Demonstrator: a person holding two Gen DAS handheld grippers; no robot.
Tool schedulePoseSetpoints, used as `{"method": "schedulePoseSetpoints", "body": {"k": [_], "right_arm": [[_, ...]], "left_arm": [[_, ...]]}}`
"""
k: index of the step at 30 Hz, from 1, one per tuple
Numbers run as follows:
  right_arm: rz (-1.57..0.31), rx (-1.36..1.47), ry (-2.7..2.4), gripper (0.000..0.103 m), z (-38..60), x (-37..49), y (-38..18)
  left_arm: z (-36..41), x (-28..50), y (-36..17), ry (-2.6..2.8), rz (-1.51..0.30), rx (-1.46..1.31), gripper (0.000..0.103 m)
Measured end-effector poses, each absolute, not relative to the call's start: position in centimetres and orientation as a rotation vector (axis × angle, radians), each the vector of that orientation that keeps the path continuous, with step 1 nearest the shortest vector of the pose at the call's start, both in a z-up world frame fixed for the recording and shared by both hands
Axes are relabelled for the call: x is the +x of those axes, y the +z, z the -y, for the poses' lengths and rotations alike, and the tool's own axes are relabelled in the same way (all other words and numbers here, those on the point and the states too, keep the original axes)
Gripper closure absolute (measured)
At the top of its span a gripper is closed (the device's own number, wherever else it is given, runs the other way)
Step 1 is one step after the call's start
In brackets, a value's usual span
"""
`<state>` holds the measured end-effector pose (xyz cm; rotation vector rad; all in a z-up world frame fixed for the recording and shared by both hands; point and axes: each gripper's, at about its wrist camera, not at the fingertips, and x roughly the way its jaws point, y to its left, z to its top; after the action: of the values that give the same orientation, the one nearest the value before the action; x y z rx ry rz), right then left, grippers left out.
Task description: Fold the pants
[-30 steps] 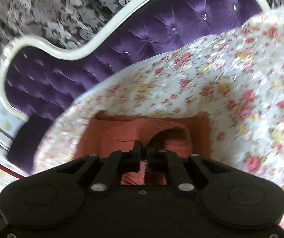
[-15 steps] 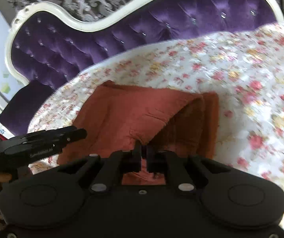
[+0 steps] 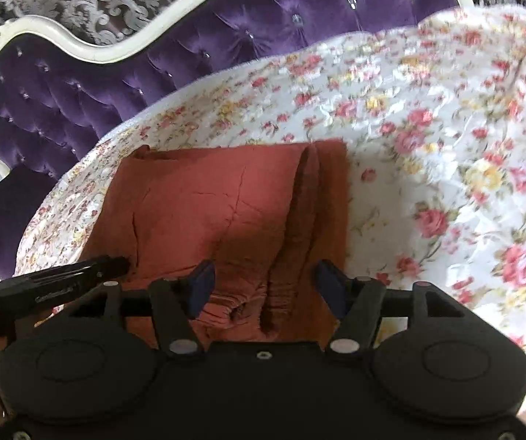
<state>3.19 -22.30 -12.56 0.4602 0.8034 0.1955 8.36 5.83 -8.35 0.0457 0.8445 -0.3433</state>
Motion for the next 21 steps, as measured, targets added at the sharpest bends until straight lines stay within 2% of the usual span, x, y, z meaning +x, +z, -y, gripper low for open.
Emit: {"method": "schedulePoseSetpoints", "body": {"k": [5,8,11,21], "right_arm": [[-0.798,0.479,0.177,0.035,21.9,3.8,-13.0],[-0.747,0.485,0.140,0.039,21.9,3.2,-12.2],[-0.700,0.447,0.157,0.039,21.6,2.7,-11.4],[-0.758,0.500,0.184,0.038,22.1,4.8,-13.3]], "left_arm": [[-5.7,8.4,-8.3,-0.338,-0.846,0.039,0.068],[-5.9,8.3,-8.3,-0.342,-0.846,0.022,0.068],[-6.1,8.3,-8.3,-0.343,-0.848,0.001,0.068],[-6.0,8.2,-8.2,-0.341,-0.855,-0.004,0.068]]}}
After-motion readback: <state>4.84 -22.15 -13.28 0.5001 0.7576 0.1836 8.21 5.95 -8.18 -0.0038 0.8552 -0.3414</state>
